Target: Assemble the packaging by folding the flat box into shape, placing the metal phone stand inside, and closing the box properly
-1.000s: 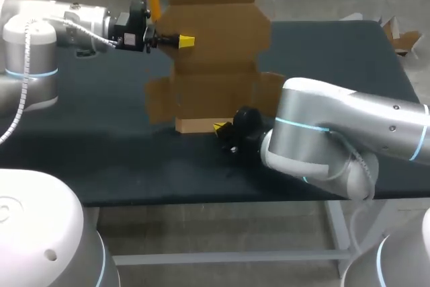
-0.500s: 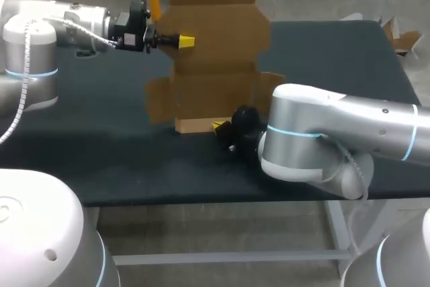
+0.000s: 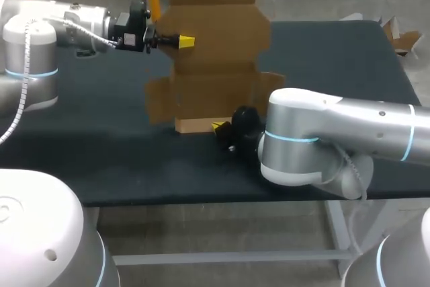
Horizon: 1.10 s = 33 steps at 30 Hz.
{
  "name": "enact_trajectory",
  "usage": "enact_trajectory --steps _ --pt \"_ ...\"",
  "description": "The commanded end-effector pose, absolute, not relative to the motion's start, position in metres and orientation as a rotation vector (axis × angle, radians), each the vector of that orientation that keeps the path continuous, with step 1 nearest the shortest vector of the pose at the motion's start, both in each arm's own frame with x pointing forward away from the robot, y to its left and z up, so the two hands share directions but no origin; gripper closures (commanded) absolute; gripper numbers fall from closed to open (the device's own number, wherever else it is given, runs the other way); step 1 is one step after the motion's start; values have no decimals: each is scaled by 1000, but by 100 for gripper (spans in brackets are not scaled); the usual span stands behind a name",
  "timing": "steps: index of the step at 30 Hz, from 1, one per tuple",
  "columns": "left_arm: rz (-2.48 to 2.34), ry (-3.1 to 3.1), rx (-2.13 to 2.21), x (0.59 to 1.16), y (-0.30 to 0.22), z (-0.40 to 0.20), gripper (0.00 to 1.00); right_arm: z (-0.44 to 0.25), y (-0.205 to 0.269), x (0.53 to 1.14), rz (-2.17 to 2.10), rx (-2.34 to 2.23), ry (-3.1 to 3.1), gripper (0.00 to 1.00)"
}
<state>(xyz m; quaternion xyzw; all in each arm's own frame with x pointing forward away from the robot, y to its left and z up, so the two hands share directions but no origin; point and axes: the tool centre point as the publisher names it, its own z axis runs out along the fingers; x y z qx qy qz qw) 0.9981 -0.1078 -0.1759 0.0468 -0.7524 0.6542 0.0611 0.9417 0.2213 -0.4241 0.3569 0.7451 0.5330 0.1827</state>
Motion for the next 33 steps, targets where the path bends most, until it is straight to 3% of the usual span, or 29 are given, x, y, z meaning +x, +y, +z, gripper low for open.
enact_trajectory --steps 1,33 --pt "1978 -2272 136 999 -107 -176 100 -429 224 945 1503 1010 2101 100" --pt "1887 -2339 43 984 -107 -202 100 -429 224 945 1503 1010 2101 100"
